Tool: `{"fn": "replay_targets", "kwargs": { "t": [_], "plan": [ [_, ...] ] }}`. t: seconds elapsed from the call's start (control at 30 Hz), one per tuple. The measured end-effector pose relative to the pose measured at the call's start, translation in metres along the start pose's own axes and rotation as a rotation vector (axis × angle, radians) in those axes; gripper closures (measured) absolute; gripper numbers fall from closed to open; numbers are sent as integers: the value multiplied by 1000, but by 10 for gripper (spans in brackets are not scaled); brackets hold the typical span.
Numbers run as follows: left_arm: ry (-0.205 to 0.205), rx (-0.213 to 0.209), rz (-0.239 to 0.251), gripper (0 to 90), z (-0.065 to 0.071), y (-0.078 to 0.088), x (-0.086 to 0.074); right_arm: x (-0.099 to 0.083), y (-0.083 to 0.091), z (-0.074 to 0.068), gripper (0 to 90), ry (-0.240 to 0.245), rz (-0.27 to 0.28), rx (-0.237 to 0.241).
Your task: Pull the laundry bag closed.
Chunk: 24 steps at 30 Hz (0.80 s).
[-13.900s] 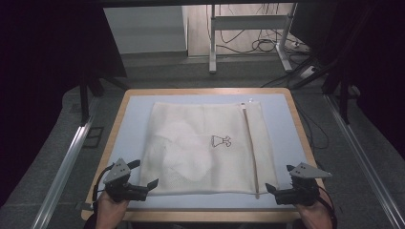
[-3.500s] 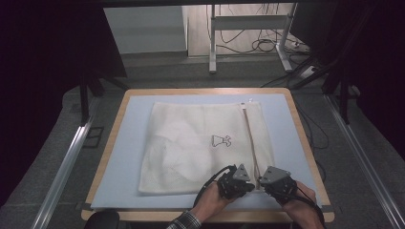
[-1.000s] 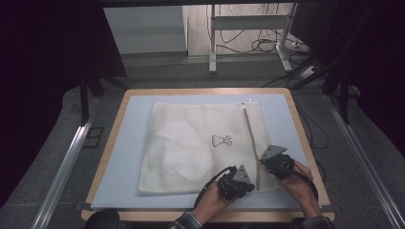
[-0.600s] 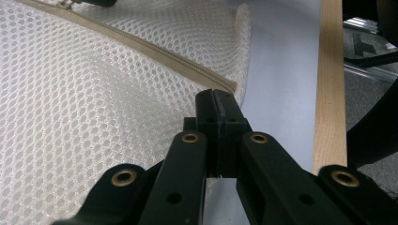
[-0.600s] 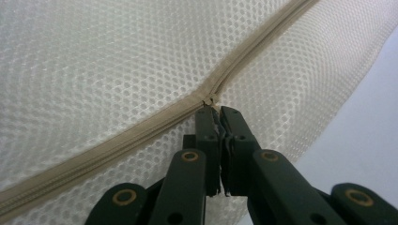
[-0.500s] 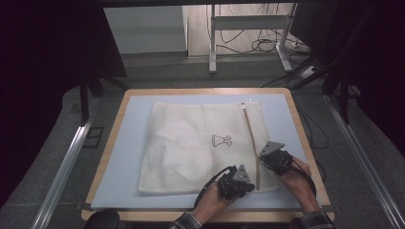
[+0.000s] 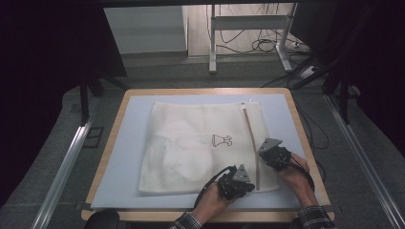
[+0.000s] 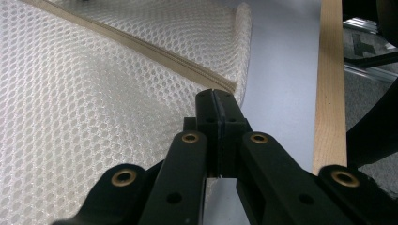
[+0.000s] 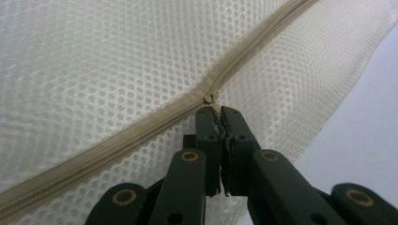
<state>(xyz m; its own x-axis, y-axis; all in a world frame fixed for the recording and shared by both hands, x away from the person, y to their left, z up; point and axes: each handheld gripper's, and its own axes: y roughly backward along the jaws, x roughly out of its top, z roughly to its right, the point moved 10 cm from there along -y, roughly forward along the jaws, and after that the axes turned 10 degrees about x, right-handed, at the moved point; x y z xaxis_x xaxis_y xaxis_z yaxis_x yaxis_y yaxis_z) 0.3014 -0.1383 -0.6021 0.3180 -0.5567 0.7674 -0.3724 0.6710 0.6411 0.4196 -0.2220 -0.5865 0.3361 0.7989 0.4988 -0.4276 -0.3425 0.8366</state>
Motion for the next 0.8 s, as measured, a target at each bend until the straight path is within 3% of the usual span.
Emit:
{"fn": "replay_targets", "kwargs": {
  "t": [0.8],
  "plan": [
    [4, -2, 2, 899, 0, 0, 0, 11, -9, 15, 863, 26, -16, -47]
  ]
}}
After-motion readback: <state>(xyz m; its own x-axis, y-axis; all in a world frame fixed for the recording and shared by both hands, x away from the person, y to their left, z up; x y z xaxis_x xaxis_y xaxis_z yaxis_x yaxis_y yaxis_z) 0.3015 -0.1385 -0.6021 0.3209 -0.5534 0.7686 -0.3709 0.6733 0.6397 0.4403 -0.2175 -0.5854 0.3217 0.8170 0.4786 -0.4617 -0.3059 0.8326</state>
